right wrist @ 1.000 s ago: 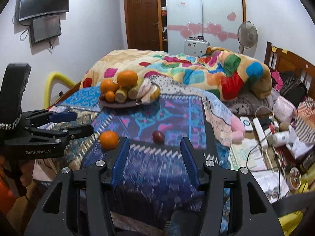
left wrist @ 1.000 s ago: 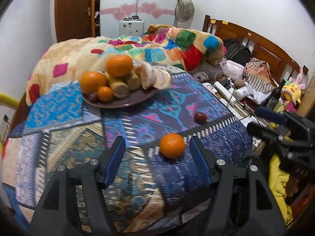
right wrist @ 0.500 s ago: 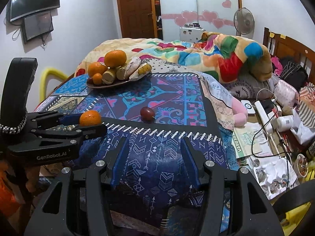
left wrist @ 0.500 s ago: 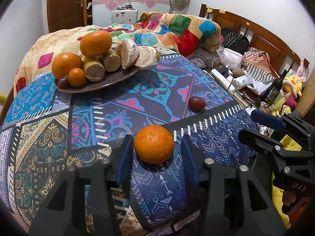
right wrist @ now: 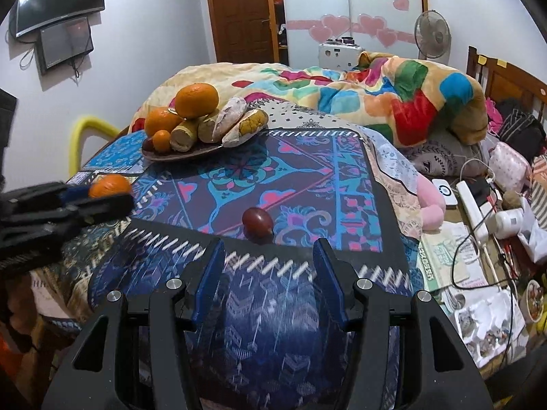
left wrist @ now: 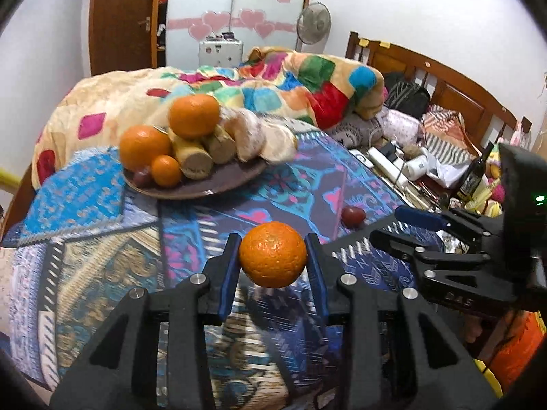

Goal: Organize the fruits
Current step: 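Carry the orange onto the plate with the left tool while the right tool places another red date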

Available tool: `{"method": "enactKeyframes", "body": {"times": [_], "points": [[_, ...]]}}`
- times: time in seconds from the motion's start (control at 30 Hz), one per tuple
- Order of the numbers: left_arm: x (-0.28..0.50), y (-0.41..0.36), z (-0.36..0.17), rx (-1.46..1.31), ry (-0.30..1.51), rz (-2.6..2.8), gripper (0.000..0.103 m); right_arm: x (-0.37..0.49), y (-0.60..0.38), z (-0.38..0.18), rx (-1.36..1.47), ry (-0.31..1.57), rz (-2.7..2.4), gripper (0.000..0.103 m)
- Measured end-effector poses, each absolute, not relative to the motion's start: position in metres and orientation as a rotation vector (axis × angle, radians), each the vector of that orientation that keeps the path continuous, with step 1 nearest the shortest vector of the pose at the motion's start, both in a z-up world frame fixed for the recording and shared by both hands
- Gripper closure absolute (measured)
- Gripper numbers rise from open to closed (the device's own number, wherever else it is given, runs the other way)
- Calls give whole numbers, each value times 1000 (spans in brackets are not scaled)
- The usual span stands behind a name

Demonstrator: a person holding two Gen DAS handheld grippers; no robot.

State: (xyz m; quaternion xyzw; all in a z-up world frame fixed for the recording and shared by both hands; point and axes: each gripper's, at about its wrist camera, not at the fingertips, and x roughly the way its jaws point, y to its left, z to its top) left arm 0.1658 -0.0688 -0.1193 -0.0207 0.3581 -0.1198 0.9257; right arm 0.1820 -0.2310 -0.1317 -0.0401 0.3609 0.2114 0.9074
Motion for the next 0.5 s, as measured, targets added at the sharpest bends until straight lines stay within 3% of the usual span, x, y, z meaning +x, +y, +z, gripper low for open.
{"method": "enactKeyframes", "body": {"times": [0.1,0.37,0.5], "points": [[167,-58,-117,-42,724,-224,66,192,-227,-136,-84,757,441,54],[170,-38,-122,-59,722,-189,66,203,-218,-141,-87,769,456,83],[170,-34,-124,-64,722,-182,66,202,-215,-139,-94,763,461,85]]}}
